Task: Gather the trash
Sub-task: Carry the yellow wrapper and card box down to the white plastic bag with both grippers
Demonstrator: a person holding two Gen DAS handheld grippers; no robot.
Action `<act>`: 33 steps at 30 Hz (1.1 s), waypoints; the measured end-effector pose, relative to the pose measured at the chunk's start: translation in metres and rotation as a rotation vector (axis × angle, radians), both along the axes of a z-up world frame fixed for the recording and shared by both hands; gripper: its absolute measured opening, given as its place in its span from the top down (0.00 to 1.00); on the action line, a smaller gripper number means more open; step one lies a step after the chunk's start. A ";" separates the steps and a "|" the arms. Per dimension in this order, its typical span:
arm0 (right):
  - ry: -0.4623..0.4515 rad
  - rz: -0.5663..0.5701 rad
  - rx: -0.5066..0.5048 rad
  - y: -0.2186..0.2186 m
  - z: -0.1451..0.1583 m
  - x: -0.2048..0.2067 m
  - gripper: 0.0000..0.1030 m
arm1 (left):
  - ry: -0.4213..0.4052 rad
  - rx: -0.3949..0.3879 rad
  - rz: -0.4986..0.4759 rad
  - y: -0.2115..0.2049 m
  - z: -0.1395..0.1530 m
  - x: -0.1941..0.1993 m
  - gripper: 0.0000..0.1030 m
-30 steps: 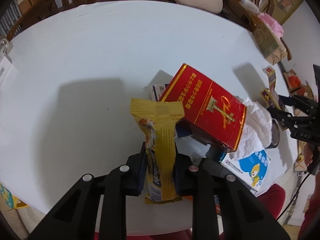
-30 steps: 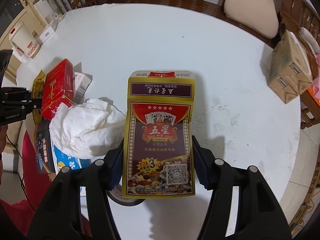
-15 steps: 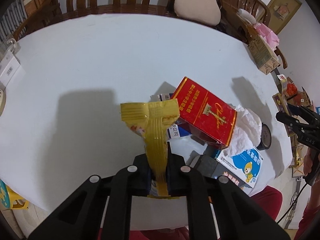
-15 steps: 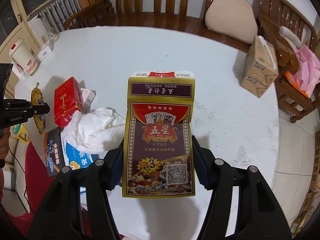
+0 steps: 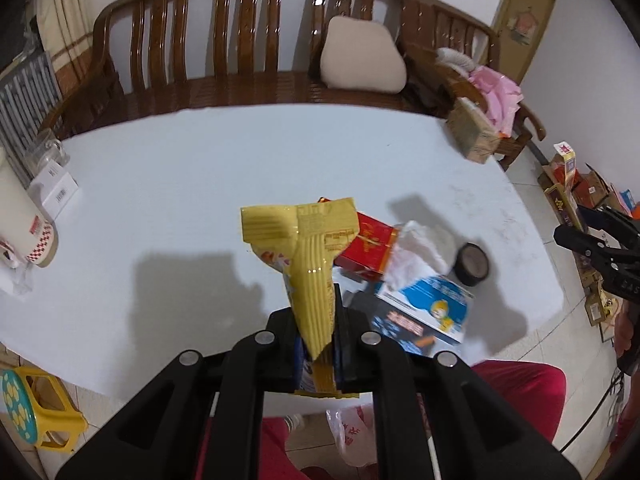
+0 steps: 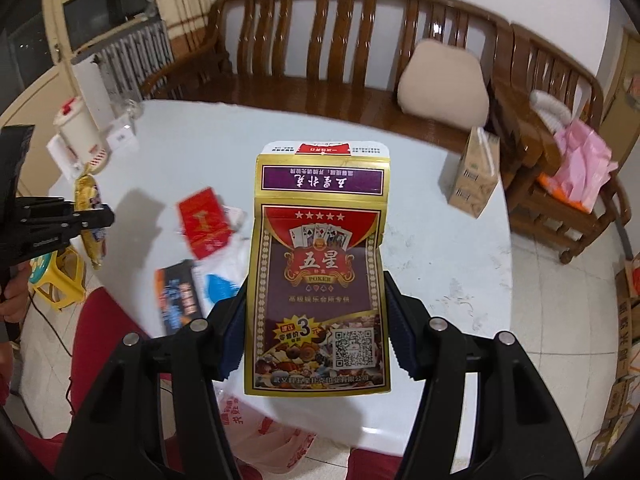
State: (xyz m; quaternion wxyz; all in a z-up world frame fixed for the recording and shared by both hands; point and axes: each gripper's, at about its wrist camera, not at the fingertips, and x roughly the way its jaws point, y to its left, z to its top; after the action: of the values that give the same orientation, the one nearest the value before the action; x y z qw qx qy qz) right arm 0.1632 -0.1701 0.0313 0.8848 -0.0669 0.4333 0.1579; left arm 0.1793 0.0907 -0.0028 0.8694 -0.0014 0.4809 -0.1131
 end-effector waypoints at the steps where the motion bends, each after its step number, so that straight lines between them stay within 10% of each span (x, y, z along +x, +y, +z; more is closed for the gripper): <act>1: -0.014 0.005 0.005 0.002 0.007 -0.010 0.43 | -0.008 0.000 -0.007 -0.002 0.005 -0.008 0.89; 15: -0.088 0.050 0.001 0.034 0.032 -0.120 0.43 | -0.060 0.007 -0.139 -0.035 0.015 -0.100 0.89; 33: 0.028 0.021 -0.054 0.049 -0.055 -0.189 0.43 | 0.080 0.033 -0.263 -0.087 -0.080 -0.160 0.89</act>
State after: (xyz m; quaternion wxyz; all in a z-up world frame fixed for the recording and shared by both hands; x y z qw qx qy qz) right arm -0.0261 -0.1210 -0.0233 0.8748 -0.0932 0.4490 0.1561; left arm 0.0196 0.0033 -0.0823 0.8271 0.0713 0.5132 -0.2179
